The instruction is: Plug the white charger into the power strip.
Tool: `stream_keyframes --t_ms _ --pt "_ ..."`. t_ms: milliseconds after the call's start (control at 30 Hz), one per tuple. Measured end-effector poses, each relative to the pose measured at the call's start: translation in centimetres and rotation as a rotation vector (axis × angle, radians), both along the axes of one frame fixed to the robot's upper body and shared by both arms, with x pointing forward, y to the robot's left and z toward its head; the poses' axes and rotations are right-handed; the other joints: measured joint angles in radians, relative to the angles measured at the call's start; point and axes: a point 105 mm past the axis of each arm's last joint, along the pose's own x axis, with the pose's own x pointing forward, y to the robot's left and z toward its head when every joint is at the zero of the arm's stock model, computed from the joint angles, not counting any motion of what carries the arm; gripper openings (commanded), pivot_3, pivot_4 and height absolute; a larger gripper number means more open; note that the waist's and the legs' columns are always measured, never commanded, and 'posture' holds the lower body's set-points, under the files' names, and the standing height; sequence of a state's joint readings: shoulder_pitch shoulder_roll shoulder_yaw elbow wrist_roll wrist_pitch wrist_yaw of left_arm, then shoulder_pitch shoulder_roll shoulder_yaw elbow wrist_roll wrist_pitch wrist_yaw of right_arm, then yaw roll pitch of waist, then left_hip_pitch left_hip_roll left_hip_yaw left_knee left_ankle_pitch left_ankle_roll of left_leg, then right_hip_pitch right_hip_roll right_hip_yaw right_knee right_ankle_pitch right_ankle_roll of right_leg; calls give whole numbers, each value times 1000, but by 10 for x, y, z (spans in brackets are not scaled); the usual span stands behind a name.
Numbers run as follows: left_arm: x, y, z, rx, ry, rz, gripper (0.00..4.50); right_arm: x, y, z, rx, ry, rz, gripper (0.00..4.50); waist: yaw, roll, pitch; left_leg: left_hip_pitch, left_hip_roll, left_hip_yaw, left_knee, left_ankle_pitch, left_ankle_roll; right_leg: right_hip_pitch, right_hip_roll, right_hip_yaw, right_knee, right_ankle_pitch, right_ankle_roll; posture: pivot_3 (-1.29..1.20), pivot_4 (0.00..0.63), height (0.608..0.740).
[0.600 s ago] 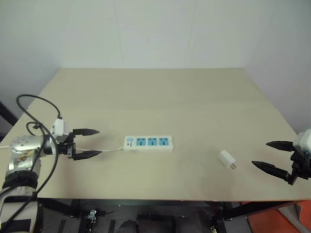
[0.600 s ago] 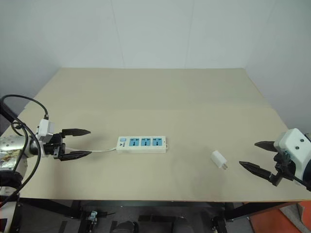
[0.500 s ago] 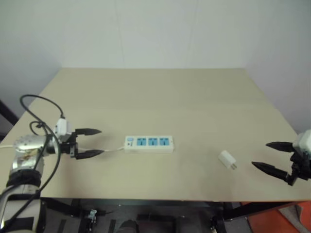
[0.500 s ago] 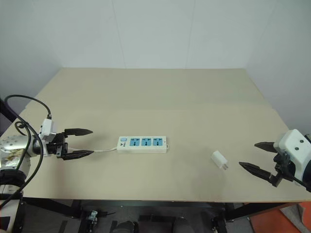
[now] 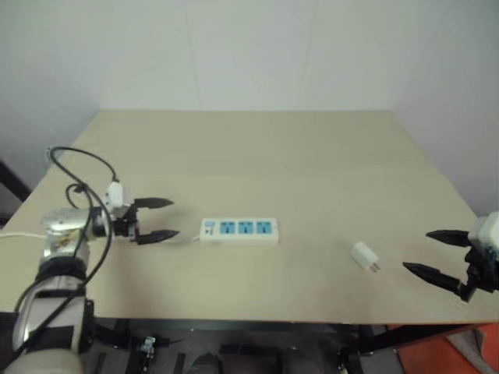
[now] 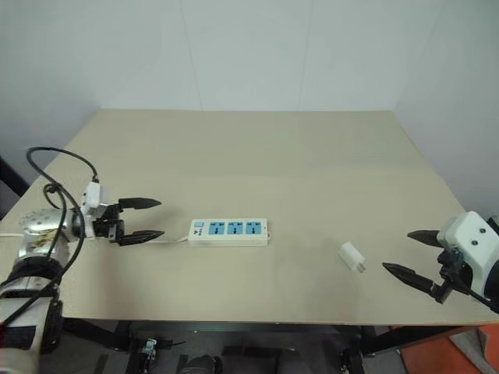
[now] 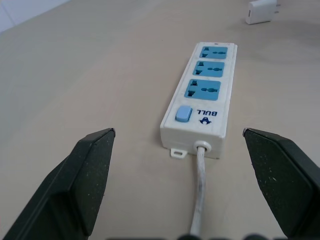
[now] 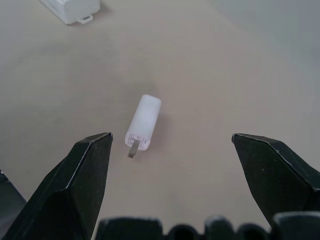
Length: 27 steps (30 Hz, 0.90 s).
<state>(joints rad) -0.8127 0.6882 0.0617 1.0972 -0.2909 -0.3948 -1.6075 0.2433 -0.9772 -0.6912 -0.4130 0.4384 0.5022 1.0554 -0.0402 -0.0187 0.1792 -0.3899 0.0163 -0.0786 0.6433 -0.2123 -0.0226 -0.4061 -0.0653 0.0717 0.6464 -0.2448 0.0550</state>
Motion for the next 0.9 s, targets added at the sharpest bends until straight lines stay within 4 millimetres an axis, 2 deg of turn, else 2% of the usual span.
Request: stream_keyframes --t_ms 167,333,500,667,900 --pt "13 -23 -23 97 42 -1 4468 5 12 10 1 -50 37 4500 1 0 0 0 0 -1 0 0 0 1 0 0 0 0 1 0 150 740" --pt "26 -42 -40 164 41 51 4468 3 18 11 -10 -53 43 4500 3 -1 0 0 -1 -1 0 0 1 1 0 0 0 0 1 0 150 740" --pt "33 -56 -44 196 40 61 4468 1 20 8 -2 -51 30 4500 4 -1 0 0 -1 -1 0 0 1 1 0 0 0 -1 2 0 150 740" --pt "29 -67 -46 192 82 -6 4468 -4 23 2 9 -36 14 4500 3 -1 0 0 -1 -1 0 0 1 1 0 0 0 -1 1 0 150 740" --pt "19 -64 -50 183 182 -70 4468 -6 20 -3 21 -31 -15 4500 -1 -1 0 1 -1 -1 0 0 1 1 0 0 0 -1 2 0 150 740"
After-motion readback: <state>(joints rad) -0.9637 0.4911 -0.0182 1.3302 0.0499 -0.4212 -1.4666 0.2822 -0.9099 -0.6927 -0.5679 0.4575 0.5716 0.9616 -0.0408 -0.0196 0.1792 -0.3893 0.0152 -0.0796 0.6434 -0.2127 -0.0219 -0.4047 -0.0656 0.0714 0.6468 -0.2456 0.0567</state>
